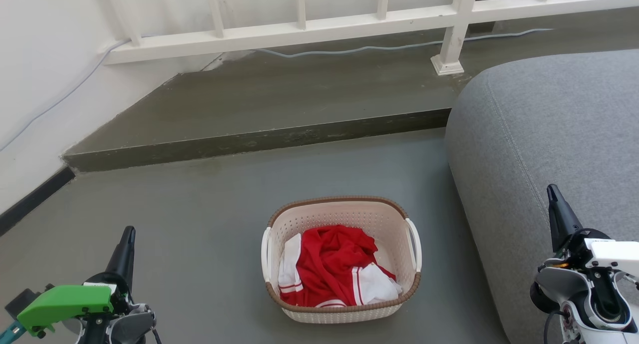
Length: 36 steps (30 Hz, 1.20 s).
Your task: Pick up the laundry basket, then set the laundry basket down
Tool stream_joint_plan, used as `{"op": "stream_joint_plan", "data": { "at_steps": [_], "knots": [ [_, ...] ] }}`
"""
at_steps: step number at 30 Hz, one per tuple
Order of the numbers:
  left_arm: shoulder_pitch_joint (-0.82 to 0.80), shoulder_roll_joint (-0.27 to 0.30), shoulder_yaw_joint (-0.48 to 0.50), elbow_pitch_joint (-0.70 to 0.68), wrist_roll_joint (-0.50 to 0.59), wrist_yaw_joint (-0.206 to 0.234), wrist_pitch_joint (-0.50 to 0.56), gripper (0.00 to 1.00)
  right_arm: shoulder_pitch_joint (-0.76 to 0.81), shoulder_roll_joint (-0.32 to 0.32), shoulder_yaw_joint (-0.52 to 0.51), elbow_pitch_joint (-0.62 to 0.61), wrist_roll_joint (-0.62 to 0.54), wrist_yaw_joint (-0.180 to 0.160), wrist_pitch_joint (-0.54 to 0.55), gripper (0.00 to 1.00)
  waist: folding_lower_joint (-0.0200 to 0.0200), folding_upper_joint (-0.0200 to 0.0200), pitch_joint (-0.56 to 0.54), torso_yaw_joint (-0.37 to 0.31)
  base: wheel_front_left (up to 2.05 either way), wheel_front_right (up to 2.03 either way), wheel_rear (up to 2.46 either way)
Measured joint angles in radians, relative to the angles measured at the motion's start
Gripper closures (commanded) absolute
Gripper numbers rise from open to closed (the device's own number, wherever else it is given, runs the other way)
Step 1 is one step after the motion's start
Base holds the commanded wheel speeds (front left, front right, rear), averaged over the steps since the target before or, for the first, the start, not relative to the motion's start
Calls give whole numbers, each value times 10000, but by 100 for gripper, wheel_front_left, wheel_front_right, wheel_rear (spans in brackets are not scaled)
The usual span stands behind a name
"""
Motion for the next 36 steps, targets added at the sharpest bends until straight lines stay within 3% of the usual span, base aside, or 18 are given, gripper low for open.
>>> {"op": "stream_joint_plan", "data": {
  "at_steps": [36],
  "knots": [
    [0, -6, 8, -2, 0, 0, 2, 100, 0, 6, -27, -8, 0, 0, 2, 100, 0, 0, 0, 0, 0, 0, 0]
  ]
}}
